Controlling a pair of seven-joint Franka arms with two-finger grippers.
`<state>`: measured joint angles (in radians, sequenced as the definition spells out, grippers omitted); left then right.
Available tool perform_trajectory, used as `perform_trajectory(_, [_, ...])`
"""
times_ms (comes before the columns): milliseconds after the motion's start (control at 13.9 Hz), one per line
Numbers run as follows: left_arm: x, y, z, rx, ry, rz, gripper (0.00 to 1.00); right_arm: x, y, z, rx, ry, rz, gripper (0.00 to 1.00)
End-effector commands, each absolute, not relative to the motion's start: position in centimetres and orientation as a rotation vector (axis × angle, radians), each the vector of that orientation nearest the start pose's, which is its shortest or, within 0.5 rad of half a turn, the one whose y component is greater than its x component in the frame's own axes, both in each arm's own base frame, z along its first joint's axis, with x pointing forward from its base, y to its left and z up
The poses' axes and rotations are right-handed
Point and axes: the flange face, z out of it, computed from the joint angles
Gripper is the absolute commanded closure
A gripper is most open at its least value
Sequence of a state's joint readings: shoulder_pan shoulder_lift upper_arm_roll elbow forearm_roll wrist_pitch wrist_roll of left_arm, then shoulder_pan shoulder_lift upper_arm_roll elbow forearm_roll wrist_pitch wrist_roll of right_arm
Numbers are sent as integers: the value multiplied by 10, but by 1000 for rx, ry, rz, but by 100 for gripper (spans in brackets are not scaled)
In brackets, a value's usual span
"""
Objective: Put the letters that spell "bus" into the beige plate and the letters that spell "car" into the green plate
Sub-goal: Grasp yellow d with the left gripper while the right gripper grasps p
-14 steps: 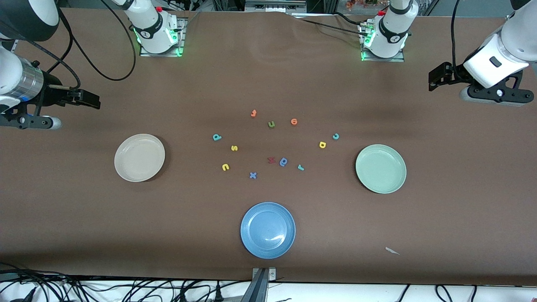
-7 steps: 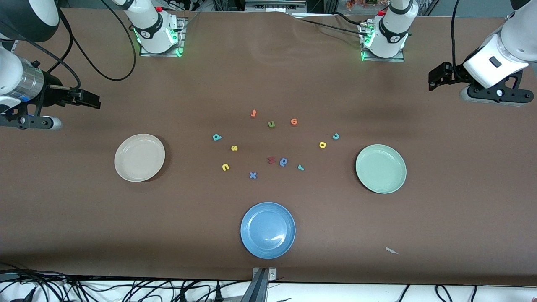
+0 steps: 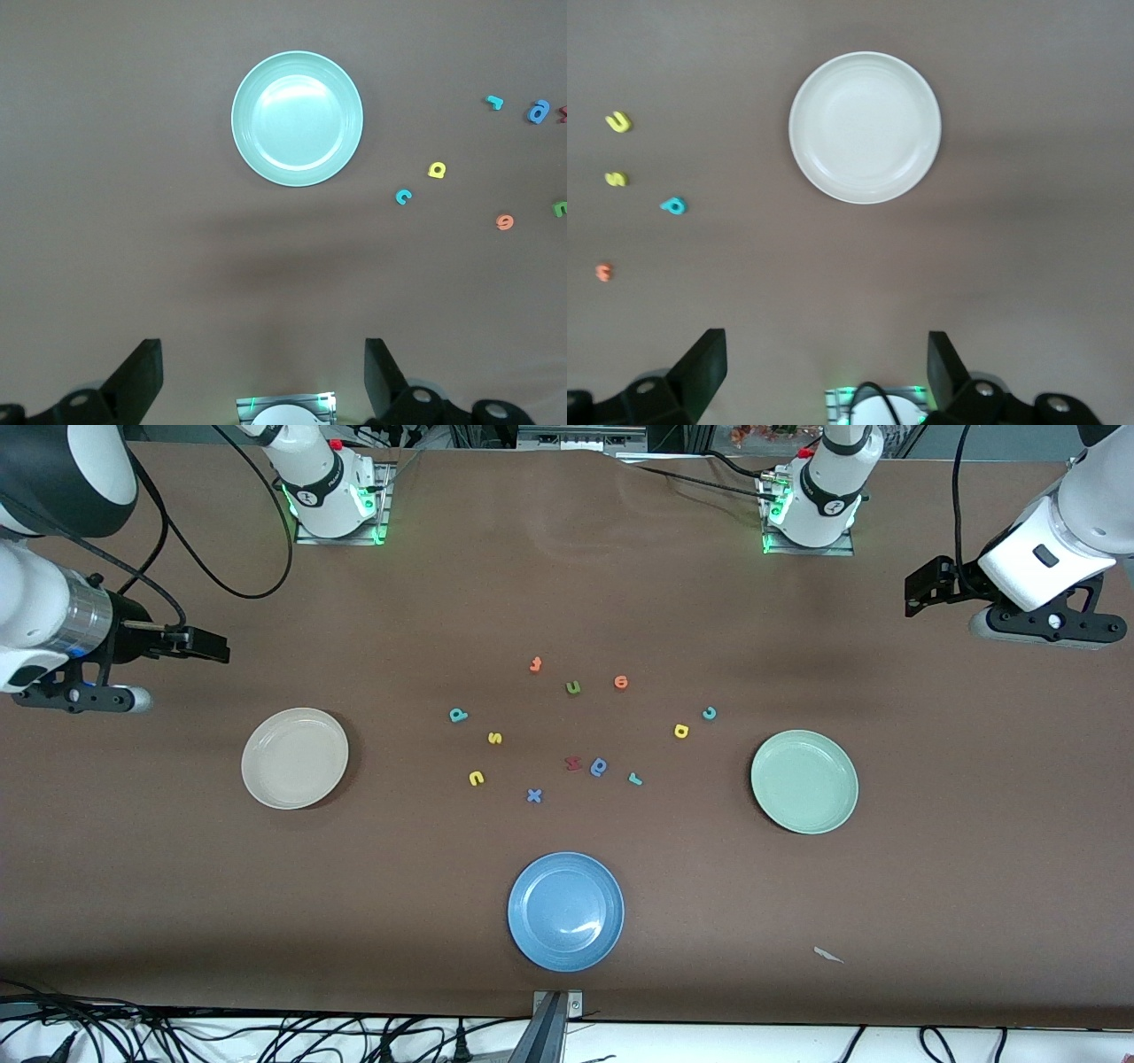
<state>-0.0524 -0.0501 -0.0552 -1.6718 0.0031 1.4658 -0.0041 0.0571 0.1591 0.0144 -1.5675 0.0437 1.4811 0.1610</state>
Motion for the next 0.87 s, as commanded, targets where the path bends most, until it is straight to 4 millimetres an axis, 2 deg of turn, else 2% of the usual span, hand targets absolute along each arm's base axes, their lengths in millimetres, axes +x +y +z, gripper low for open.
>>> perform_trajectory(0, [524,-58,599,-3113,198,263,0,592,62,524,-3060,323,375,0])
perform_trajectory(144, [531,-61,581,-3107,210,318,0,594,82,514,-3062,471,381,0])
perform_trajectory(361, [531,-99,570,-3086,330,353,0,594,124,499,-3049,762,373,0])
perform_trajectory(433, [531,-123,562,-3071,426,361,0,592,138,488,-3032,847,356,0])
perform_trajectory(649, [554,-169,506,-3067,614,386,0,582,177,450,-2948,1126,272,0])
perform_trajectory(793, [568,-182,474,-3126,719,368,1,571,201,418,-2866,1297,221,0])
